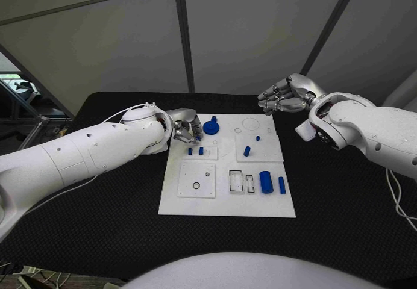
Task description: Assemble the parts on the task board
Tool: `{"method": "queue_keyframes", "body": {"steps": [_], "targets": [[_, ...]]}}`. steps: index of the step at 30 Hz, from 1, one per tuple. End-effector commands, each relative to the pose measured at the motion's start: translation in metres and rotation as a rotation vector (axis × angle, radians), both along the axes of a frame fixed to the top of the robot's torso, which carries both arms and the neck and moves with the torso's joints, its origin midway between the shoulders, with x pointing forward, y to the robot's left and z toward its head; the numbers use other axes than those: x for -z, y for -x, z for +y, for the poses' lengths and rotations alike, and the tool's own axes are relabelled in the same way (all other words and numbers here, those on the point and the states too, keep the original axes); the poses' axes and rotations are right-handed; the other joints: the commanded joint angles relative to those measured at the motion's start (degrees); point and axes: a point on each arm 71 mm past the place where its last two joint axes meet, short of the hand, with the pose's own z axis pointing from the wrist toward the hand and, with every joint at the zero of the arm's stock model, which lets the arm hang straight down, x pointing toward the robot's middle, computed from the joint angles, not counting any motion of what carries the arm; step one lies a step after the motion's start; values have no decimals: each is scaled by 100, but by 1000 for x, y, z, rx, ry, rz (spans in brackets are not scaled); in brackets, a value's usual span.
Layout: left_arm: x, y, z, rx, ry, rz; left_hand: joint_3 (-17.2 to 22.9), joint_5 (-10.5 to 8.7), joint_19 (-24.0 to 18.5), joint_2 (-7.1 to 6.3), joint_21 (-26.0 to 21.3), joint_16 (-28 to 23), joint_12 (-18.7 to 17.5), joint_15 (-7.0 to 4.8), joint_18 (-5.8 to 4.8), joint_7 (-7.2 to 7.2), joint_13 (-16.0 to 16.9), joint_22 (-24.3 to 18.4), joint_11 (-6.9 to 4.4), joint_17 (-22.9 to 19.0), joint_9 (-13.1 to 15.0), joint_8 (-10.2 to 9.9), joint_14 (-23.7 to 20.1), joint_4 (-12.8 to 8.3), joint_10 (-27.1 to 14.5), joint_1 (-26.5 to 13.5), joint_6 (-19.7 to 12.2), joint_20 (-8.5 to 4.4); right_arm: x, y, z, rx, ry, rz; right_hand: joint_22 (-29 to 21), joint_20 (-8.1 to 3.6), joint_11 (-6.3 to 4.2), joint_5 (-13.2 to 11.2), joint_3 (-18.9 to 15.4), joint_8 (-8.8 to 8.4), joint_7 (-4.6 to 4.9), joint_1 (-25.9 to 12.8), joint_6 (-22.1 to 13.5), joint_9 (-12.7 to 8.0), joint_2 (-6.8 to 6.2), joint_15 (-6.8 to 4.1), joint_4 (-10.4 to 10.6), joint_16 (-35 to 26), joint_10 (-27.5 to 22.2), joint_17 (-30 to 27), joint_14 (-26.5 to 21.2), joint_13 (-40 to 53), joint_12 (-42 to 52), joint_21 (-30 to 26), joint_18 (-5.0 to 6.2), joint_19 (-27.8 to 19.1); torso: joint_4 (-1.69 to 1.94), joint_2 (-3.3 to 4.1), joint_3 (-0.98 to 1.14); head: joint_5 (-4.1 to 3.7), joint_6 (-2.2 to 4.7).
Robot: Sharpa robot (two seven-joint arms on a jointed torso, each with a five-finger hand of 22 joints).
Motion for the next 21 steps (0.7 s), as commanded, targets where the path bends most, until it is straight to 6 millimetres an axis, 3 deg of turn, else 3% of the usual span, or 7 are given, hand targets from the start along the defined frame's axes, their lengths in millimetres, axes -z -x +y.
{"method": "queue_keyframes", "body": {"steps": [1,7,21], "targets": [[1,0,0,-5,-10,17,37,-27,29,4,7,20,-26,-9,-431,7,0,0,11,38,0,-37,23,7,49,-30,44,-2,-1,0,1,-9,1,-2,-6,24,-13,6,2,26,-12,21,-29,7,0,-5,-22,-6,-35,-8,-18,-5,11,-39,60,26,-4,-1,-1,3,-1],[1,-1,-2,-7,-11,15,29,-32,28,-13,1,46,-35,-11,-430,8,1,-1,13,88,-7,-55,43,8,42,-48,26,-3,-1,0,1,-11,1,-1,-6,24,-13,6,2,26,-12,21,-29,7,0,-5,-22,-6,-35,-8,-18,-5,11,-39,60,26,0,2,-2,-7,-10],[1,-2,-1,-6,-9,11,29,-30,6,-133,-107,10,-155,8,-417,51,3,-34,36,-16,-200,-449,-2,5,-21,-169,-533,10,-1,0,1,-8,2,0,-6,24,-13,6,2,26,-12,21,-29,7,0,-5,-22,-6,-35,-8,-18,-5,11,-39,60,26,5,-3,-2,-11,-10]]}}
